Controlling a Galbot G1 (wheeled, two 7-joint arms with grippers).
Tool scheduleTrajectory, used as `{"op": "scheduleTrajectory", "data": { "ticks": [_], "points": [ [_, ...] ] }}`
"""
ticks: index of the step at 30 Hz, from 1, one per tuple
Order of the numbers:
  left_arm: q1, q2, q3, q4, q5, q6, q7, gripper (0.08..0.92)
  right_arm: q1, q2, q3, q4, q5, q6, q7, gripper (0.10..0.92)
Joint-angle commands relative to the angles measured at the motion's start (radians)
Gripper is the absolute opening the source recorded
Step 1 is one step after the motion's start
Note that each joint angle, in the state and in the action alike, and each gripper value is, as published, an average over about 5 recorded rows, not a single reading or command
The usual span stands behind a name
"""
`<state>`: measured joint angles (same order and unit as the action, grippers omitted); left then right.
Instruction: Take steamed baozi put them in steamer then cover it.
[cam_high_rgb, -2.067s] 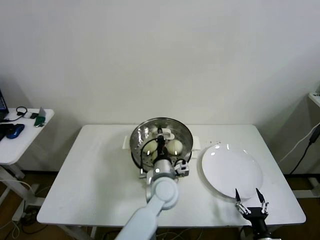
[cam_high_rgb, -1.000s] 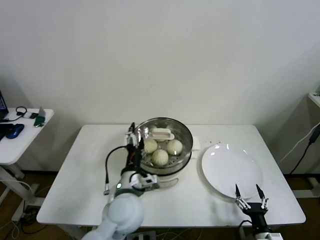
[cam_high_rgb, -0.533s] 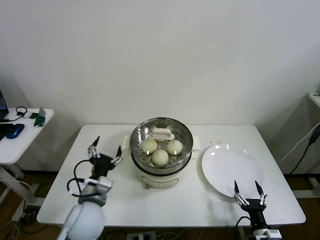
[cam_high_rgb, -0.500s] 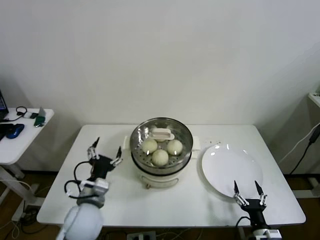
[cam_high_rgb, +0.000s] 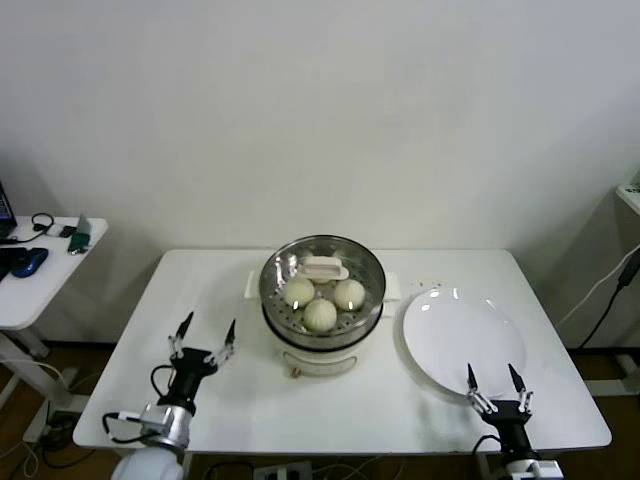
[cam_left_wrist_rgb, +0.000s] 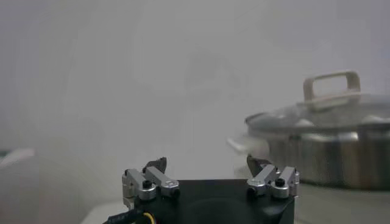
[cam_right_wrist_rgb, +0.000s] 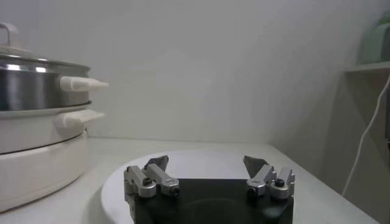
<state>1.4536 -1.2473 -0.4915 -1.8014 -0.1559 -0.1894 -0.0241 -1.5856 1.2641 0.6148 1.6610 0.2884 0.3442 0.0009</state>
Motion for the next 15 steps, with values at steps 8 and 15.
{"op": "scheduleTrajectory", "data": {
  "ticks": [8, 15],
  "points": [
    [0.049, -0.011, -0.023, 0.125, -0.089, -0.167, 0.038, 0.823, 0.001, -0.002, 0.001, -0.004, 0.008, 0.003, -0.006, 0.823],
    [0.059, -0.011, -0.025, 0.113, -0.082, -0.159, 0.037, 0.823, 0.002, 0.0, 0.0, -0.002, 0.006, 0.002, -0.006, 0.823]
  ]
}}
